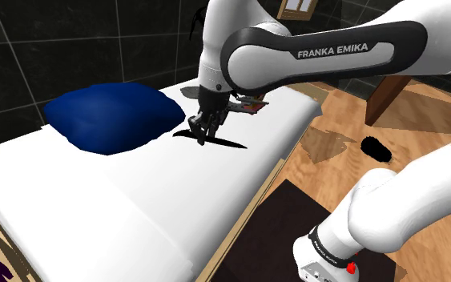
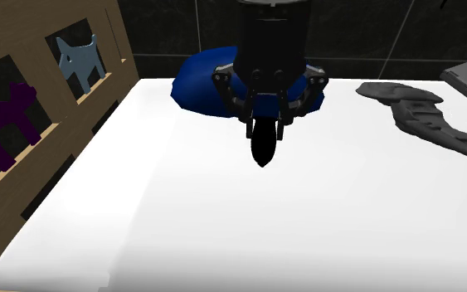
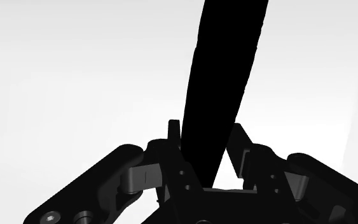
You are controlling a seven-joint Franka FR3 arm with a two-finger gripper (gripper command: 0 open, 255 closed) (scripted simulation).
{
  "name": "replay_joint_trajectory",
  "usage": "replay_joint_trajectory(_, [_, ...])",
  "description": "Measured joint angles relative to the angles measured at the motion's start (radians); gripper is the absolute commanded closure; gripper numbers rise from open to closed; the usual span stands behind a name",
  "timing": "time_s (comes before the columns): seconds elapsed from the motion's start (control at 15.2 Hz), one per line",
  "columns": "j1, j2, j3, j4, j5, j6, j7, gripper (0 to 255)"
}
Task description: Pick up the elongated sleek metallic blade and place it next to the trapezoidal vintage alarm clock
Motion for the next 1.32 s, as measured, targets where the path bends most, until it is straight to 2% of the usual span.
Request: replay_joint_trajectory(1.32, [-0.006,-0.019,-0.016,0.251,-0.002,-0.269,-0.009,255])
